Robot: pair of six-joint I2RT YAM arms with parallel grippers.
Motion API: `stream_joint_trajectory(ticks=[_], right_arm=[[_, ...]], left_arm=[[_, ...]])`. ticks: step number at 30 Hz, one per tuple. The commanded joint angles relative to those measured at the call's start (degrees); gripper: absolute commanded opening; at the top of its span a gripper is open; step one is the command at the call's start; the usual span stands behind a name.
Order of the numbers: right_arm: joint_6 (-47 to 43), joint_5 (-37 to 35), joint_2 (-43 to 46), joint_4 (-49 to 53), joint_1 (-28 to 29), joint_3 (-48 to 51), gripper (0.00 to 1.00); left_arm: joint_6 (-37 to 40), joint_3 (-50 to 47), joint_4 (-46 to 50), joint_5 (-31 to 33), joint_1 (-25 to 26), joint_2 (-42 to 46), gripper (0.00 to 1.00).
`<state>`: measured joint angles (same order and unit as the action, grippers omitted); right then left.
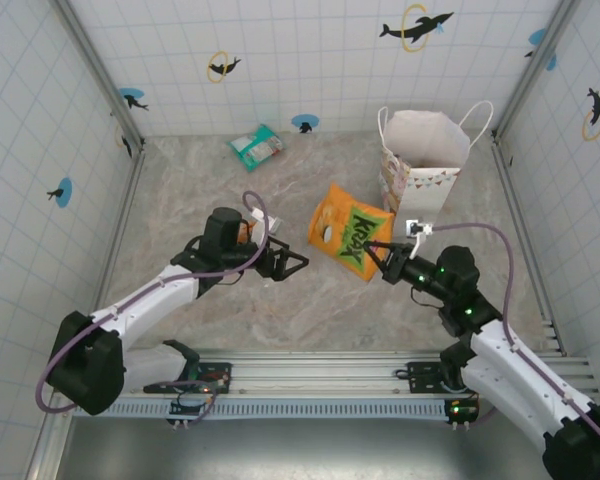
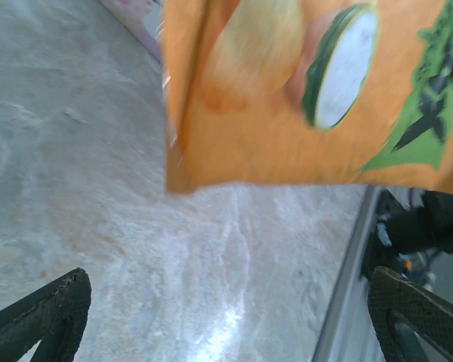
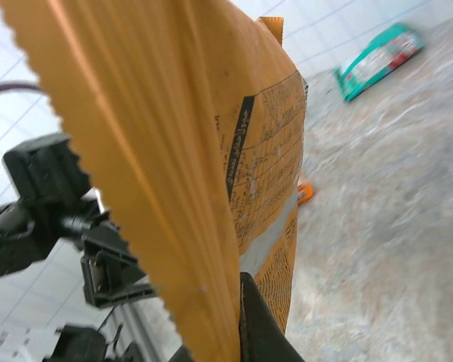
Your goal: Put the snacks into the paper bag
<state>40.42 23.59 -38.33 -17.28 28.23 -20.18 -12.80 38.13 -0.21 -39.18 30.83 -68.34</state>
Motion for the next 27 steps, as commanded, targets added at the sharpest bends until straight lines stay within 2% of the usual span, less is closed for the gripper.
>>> stream_joint_trajectory(ticks=[1,6,11,16,20,27], right_arm=[[-2.4,-5.2,0.8,7.1,-1.1,-6.3,0.0],[-5.2,-11.3,0.5,14.8,-1.4,-14.7,0.0],[-5.1,-20.3,-0.3,16.0,-1.5,-21.9,0.0],[-4.0,-26.4,-2.7,14.7,-1.5,-29.0,0.0],[-3.2,-30.7,-4.0,9.9,-1.6,-31.5,0.0],[-4.0,-43.3,-7.8,9.1,-1.6,-34.7,0.0]], left_arm=[[-1.9,2.3,2.4,7.9,0.0,1.4,0.98],[-2.0,2.7,3.7,13.4,0.0,2.3,0.97],[-2.1,3.0,3.7,13.6,0.1,1.3,0.98],[-1.8,3.6,3.8,13.4,0.0,0.3,0.98],[-1.6,4.0,3.8,13.2,0.1,-0.2,0.98],[-1.6,4.2,3.4,13.2,0.0,-0.6,0.98]])
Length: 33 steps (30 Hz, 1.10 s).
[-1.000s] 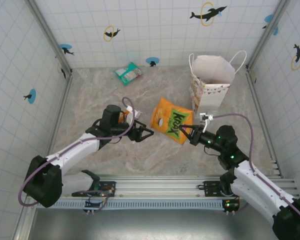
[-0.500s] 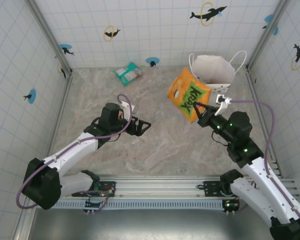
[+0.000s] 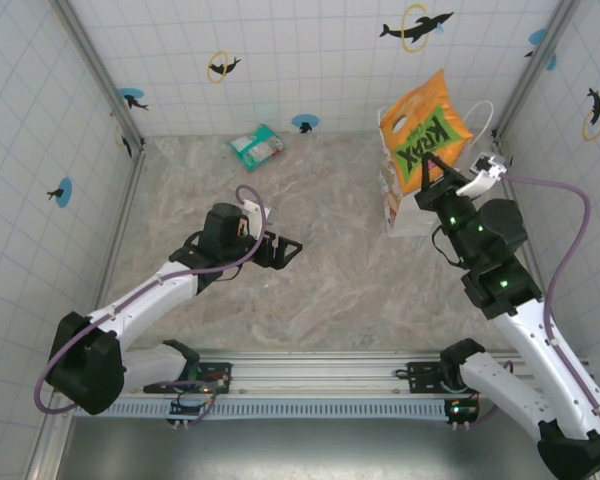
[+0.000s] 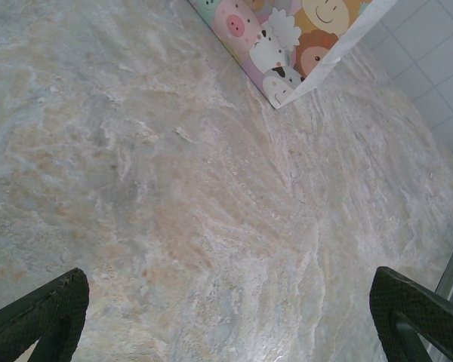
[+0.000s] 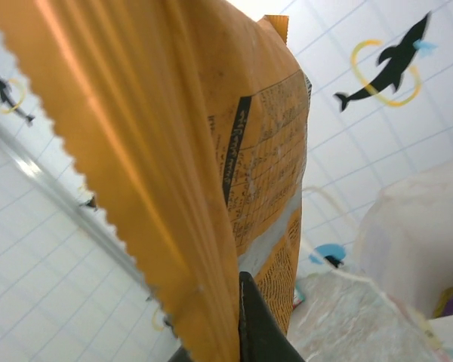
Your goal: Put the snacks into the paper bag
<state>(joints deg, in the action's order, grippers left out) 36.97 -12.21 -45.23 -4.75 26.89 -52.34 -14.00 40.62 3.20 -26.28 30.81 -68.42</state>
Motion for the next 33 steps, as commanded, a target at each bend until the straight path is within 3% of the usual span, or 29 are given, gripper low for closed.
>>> stream_joint_trajectory(ticks=[1,9,18,33], right_arm=[[-1.2,-9.0,-1.7,-3.6,-0.3,-2.8,0.0],[0.6,-11.9,-9.4,-2.4,-4.4,-6.6,0.0],[16.1,-1.1,-17.6,-0.9,-14.0,-7.3,0.0],[19.7,3.0,-25.7,-6.7,-14.8,-6.6,0.0]], left_arm=[[-0.5,1.7,-0.1,0.2,0.1,-0.5,0.98],[-0.9,1.0,-0.1,0.5,0.1,-0.8,0.97],[0.1,1.0,0.1,1.1,0.1,-0.8,0.98],[0.1,1.0,-0.2,1.4,0.1,-1.5,0.98]])
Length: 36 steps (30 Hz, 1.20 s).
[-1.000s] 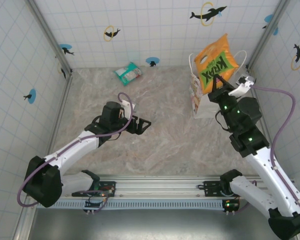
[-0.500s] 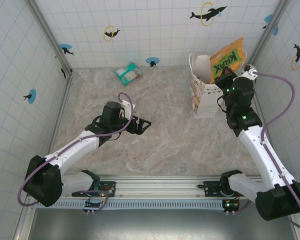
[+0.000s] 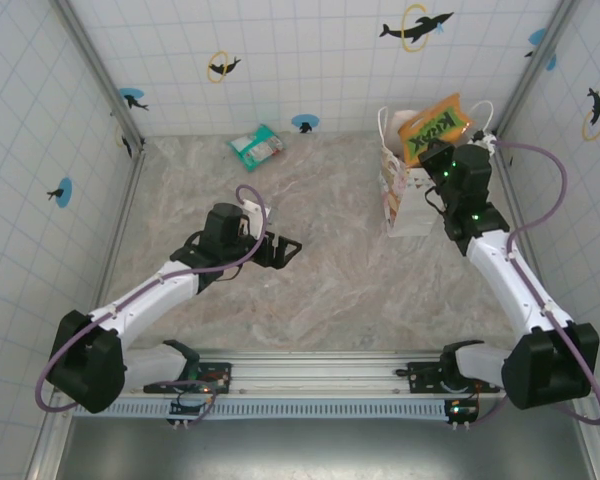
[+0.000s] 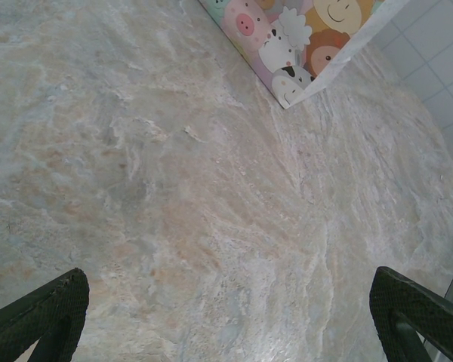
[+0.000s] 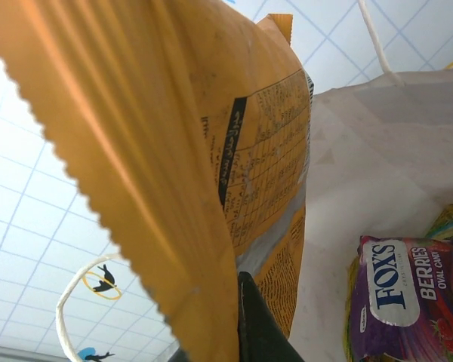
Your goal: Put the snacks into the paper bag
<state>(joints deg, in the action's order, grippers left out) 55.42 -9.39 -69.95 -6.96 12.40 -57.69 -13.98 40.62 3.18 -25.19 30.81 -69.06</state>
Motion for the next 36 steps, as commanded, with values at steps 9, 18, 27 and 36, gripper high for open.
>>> stream_joint_trajectory(ticks=[9,18,27,36], right_arm=[[2.4,1.5,-5.6,-6.3,-1.8,-2.8,0.0],[2.7,2.6,-8.9,-7.6,-3.0,-5.9,0.0],[2.0,2.2,-11.1,-7.3,-3.4,-7.2,0.0],[-0.3,0.4,-10.7,-6.7,-3.4,-5.1,0.0]], left_arm=[[-0.1,1.4,-0.4,0.7,0.1,-1.3,0.98],[-0.1,1.7,-0.5,0.8,0.1,-1.6,0.98],[-0.3,1.3,-0.8,1.2,0.1,-1.9,0.98],[0.0,1.6,-0.3,1.3,0.1,-2.0,0.98]])
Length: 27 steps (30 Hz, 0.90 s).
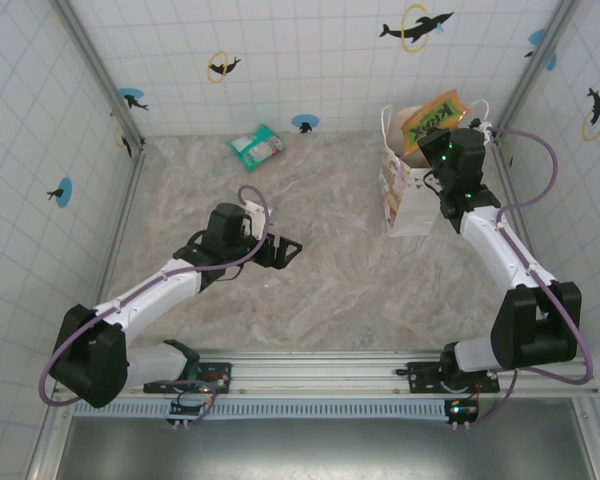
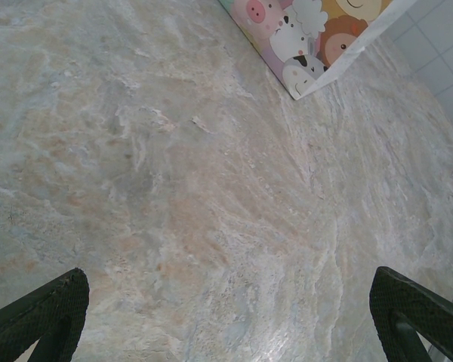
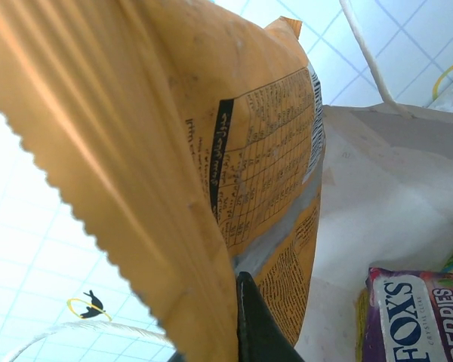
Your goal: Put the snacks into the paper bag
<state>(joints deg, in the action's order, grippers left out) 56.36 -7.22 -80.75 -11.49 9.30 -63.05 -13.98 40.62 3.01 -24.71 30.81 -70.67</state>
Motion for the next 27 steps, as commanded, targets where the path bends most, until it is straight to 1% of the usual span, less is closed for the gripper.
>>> stream_joint_trajectory(ticks=[1,5,10,14,17,22,27], right_arm=[[-1.4,-1.7,0.2,-2.0,-0.2,0.4,0.0],[-1.8,-1.1,1.4,-1.4,-0.1,1.8,0.01],[-3.0,-1.8,3.5,-0.4,0.2,4.0,0.11],[-3.6,-1.0,4.8,1.0,0.2,4.4,0.3],[-5.1,-1.0,6.8,3.2,0.4,3.9,0.38],[-10.6,-4.2,11.7,9.8,0.3,2.3,0.46],[-17.4,-6.6,14.0,15.9,0.3,-2.4,0.48]], left_arm=[[0.0,1.5,-0.1,0.9,0.1,-0.4,0.97],[-0.4,1.2,-0.6,0.7,0.0,-0.5,0.98],[-0.8,1.3,-0.6,0.3,0.1,-1.0,0.98],[-0.8,1.5,-0.4,0.2,0.0,-0.9,0.97],[-0.9,1.4,-0.4,0.2,0.0,-0.7,0.98],[-0.8,1.6,-0.4,0.2,0.0,-0.6,0.98],[-0.6,2.2,-0.4,-0.3,0.1,-1.4,0.98]])
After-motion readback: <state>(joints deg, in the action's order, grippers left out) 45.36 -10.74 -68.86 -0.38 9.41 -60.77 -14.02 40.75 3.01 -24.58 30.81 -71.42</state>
